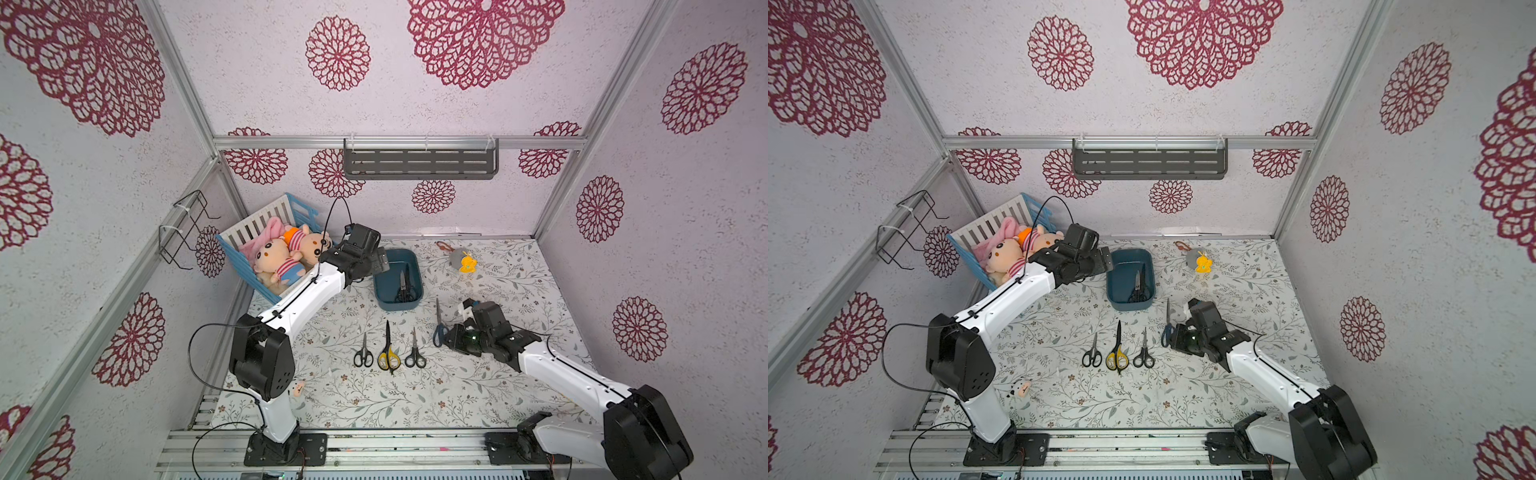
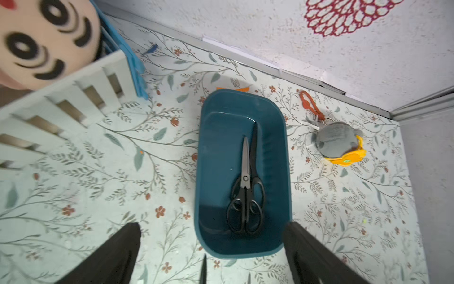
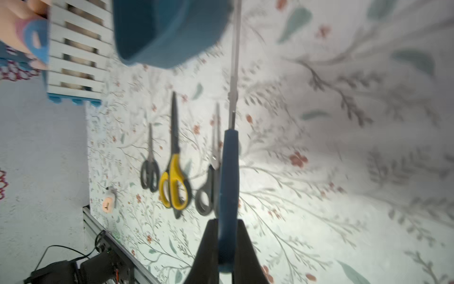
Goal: Take the scissors out of the storage box
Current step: Place the scissors at the center of the board.
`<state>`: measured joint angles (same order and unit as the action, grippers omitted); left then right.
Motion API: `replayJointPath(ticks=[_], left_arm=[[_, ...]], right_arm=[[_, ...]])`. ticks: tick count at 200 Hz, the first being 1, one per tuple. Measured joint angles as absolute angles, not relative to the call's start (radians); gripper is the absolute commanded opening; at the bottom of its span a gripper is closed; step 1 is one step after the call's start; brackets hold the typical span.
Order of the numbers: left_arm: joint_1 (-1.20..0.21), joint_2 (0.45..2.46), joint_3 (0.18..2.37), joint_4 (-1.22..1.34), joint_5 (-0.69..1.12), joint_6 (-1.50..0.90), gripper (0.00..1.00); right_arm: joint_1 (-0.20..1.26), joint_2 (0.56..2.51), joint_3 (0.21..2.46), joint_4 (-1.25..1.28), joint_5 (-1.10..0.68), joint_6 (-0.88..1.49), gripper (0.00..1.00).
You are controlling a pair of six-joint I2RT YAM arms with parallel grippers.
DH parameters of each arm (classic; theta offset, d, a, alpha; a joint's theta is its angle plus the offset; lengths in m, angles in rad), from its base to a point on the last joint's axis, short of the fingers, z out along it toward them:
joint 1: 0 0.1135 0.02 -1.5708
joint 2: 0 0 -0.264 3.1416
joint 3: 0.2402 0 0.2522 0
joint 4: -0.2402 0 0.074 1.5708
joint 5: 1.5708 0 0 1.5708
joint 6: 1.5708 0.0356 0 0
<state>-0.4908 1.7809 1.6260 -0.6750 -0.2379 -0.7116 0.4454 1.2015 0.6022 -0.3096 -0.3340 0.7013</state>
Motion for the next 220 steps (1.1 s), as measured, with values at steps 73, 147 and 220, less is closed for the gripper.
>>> replayJointPath(ticks=[73, 147, 220], left_arm=[[-0.493, 1.725, 1.641, -0.703, -0.306, -0.683, 0.97], [-0.493, 1.725, 1.620, -0.720, -0.306, -0.684, 0.97], [-0.493, 1.725, 1.623, -0.717, -0.297, -0.684, 0.97]], right_arm=[[0.476, 1.206, 0.517, -0.264, -0.338, 0.747, 0.00], [0.500, 1.277, 0.528, -0.198, -0.355, 0.772, 0.05], [0.501, 1.276, 0.514, -0.241, -0.326, 0.798, 0.28]])
